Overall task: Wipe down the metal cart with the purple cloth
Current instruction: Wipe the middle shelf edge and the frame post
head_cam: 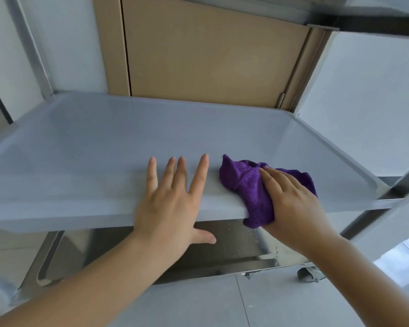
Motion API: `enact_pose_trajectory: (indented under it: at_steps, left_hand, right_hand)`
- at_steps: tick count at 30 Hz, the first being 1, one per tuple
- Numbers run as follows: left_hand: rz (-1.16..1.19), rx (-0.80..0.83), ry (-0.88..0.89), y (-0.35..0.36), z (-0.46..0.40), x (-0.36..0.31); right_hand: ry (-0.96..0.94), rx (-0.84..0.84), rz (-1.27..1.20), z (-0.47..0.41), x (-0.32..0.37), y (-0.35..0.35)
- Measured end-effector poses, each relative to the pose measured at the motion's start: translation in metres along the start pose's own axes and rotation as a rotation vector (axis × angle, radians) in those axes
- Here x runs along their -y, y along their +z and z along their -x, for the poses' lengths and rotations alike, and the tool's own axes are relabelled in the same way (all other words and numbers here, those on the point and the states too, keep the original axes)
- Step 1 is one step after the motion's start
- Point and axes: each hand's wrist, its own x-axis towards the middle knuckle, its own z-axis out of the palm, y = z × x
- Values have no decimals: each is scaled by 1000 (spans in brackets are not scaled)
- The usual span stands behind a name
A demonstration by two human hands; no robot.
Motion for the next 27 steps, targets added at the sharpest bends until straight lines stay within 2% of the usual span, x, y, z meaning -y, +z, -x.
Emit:
enact_pose_trajectory:
  at_steps: [5, 11, 13, 16, 18, 27]
  left_hand:
    - [65, 4, -28, 5, -2, -2]
    - [89, -10, 25, -2, 8, 13]
    - [27, 22, -32, -7, 23, 37]
    - [-65, 109, -216, -13, 54, 97]
    - [-32, 155, -286, -13, 73, 128]
    - [30, 187, -278, 2, 71, 138]
  right_hand:
    - [-51, -34, -18, -19, 61, 6]
    - [-41, -73, -45, -17, 65, 6]
    - [-37, -69, -49, -17, 65, 6]
    - [-32, -35, -51, -18, 66, 6]
    - [-16, -13, -43, -17, 67, 5]
    - [-57, -41, -56, -36, 130, 7]
